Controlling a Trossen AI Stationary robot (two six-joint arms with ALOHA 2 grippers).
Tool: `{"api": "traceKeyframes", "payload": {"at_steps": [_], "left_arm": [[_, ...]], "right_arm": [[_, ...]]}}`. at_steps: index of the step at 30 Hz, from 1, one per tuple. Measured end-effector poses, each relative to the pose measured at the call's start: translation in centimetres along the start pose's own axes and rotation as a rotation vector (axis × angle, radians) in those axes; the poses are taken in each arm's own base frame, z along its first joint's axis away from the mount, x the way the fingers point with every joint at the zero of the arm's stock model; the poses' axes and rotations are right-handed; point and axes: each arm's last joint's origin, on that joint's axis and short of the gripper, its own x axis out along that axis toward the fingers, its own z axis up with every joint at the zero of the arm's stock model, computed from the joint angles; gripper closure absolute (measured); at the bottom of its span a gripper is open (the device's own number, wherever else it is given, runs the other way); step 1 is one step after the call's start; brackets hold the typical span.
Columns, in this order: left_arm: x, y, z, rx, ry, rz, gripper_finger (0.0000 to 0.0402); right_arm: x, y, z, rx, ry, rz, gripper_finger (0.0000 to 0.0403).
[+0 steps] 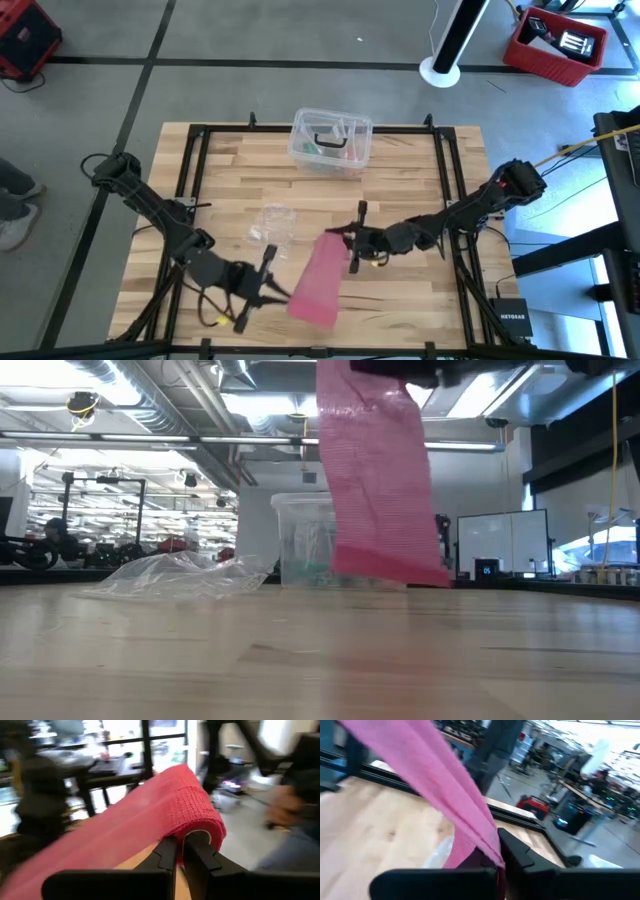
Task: Roll bandage
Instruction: Roll the pink bandage
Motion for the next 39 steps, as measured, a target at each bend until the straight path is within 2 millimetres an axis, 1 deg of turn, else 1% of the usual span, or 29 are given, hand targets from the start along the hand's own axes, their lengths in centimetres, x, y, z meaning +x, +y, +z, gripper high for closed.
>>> {"api": "traceKeyframes", "payload": {"at_steps": [3, 6, 9, 11, 15, 17, 21, 25, 29, 32, 35, 39], "left_arm": [[-0.4, -1.1, 0.2, 0.008, -0.024, -0.083, 0.0389], [-0.7, -1.9, 0.5, 0.053, -0.049, -0.074, 0.0389], [-0.9, -1.8, 1.0, 0.105, -0.094, 0.041, 0.0389], [-0.9, -1.4, 1.3, 0.148, -0.103, 0.152, 0.0389], [-0.8, 0.2, 1.3, 0.216, -0.051, 0.434, 0.0389], [-0.6, 0.9, 1.2, 0.237, -0.024, 0.503, 0.0389], [-0.1, 2.4, 0.9, 0.233, 0.005, 0.555, 0.0389], [0.1, 3.0, 0.7, 0.228, 0.025, 0.575, 0.0389], [0.0, 2.7, 0.7, 0.215, 0.021, 0.567, 0.0389], [-0.2, 2.2, 0.7, 0.218, 0.020, 0.551, 0.0389], [-0.3, 1.9, 0.7, 0.219, 0.018, 0.541, 0.0389], [-0.3, 1.7, 0.7, 0.220, 0.017, 0.537, 0.0389]], "right_arm": [[0.6, -1.3, -0.4, 0.009, 0.017, -0.030, 0.0398], [1.0, -1.9, -0.6, 0.028, 0.012, -0.016, 0.0399], [0.9, -1.7, -0.5, 0.089, 0.003, 0.017, 0.0399], [0.6, -1.1, -0.4, 0.126, 0.003, 0.036, 0.0399], [0.1, -0.1, 0.1, 0.176, -0.021, 0.104, 0.0400], [-0.1, 0.4, 0.6, 0.214, -0.034, 0.145, 0.0395], [-0.1, 0.6, 1.4, 0.282, -0.067, 0.217, 0.0369], [0.1, 0.6, 2.2, 0.338, -0.094, 0.277, 0.0329], [0.2, 0.4, 2.8, 0.341, -0.106, 0.260, 0.0277], [-0.2, -0.2, 3.8, 0.339, -0.087, 0.260, 0.0248], [-1.0, -0.9, 4.6, 0.367, -0.034, 0.299, 0.0231], [-2.0, -1.7, 5.4, 0.481, 0.013, 0.367, 0.0226]]}}
